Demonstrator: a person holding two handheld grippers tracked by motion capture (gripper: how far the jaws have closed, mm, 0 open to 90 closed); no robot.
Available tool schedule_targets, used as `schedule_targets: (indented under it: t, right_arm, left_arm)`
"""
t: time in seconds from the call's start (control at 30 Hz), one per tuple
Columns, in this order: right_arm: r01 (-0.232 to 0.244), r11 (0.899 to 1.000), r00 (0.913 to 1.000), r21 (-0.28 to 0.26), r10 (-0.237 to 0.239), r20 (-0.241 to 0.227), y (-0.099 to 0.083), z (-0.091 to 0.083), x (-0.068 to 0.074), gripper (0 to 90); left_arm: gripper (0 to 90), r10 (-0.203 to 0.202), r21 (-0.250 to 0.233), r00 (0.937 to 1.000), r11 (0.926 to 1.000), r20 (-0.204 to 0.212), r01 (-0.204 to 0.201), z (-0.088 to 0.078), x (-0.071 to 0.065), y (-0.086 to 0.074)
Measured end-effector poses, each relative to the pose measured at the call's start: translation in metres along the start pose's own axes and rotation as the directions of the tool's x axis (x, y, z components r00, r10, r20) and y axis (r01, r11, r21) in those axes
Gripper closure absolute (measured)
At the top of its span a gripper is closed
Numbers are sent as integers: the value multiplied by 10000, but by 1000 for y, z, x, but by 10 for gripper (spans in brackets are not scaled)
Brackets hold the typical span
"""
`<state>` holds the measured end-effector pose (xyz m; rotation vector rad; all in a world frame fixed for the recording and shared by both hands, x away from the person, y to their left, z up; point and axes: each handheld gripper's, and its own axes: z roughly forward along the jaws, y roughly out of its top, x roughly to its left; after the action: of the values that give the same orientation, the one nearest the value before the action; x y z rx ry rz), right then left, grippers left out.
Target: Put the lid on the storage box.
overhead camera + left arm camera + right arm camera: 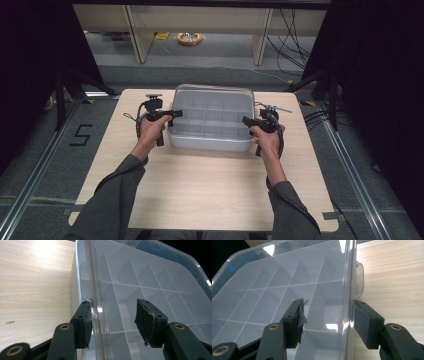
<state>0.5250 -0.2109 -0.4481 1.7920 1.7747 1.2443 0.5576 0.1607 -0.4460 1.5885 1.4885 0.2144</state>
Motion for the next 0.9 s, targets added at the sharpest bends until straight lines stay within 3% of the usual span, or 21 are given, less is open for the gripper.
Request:
schedule_targets:
  t: [0.07,0.13,0.2,0.27,0.33,0.37,0.4,0.43,0.47,0.5,0.53,0.57,0.67,0.8,0.87,0.9]
  right_arm:
    - [-185,9998,9998,68,185,-17,0,1,0,444]
    - [-777,9965,9970,317,776,41,-2,1,3,428]
    - [-875,9955,9962,370,875,0,-3,1,3,423]
    - [-623,9979,9981,189,623,-4,-5,3,0,422]
    - [-884,9958,9961,247,884,-23,-5,2,2,421]
    - [-466,9988,9989,159,467,-20,-6,1,0,419]
    - [-578,9982,9982,173,580,-135,-6,2,1,414]
    - [-309,9994,9994,139,311,-121,-6,2,-1,409]
    - [-746,9971,9972,160,747,-53,-7,1,4,408]
    - [-36,10000,9999,-15,35,-106,-7,3,-2,408]
    - [-36,10000,9999,-15,35,-106,-7,3,-2,408]
    - [-515,9986,9987,141,515,-35,-7,1,4,401]
    - [-542,9983,9985,191,541,21,-7,2,4,397]
    - [-45,9999,10000,97,44,26,-7,3,1,394]
    - [-494,9986,9988,209,493,55,-7,1,6,389]
    - [-422,9990,9991,159,421,62,-7,2,6,389]
  left_arm:
    - [481,-17,-31,10000,10000,-26,17,0,0,0]
    - [481,25,-10,10000,10000,6,-25,-1,-1,0]
    - [481,30,-29,10000,10000,5,-30,-2,-1,-1]
    - [479,75,-59,10000,10000,-60,-76,-2,-2,-1]
    - [479,91,-80,10000,9999,-30,-91,-2,-2,-1]
    - [479,65,-165,10000,9998,35,-65,-2,-1,-3]
    - [479,81,-101,10000,9999,52,-81,-3,0,-3]
    - [479,86,-137,9999,9999,64,-85,-3,0,-3]
    - [479,22,-230,9999,9997,112,-19,-3,0,-4]
    - [479,22,-230,9999,9997,112,-19,-3,0,-4]
    - [479,53,-226,9999,9997,85,-51,-3,0,-4]
    - [471,154,-143,9999,9998,16,-154,-4,0,-4]
    - [463,284,-146,9996,9995,-45,-285,-5,-3,-4]
    - [465,268,-192,9996,9995,-84,-270,-4,-2,-4]
    - [465,218,-366,9997,9991,-70,-220,-4,-2,-6]
    - [465,315,-292,9995,9991,-78,-317,-5,-1,-6]
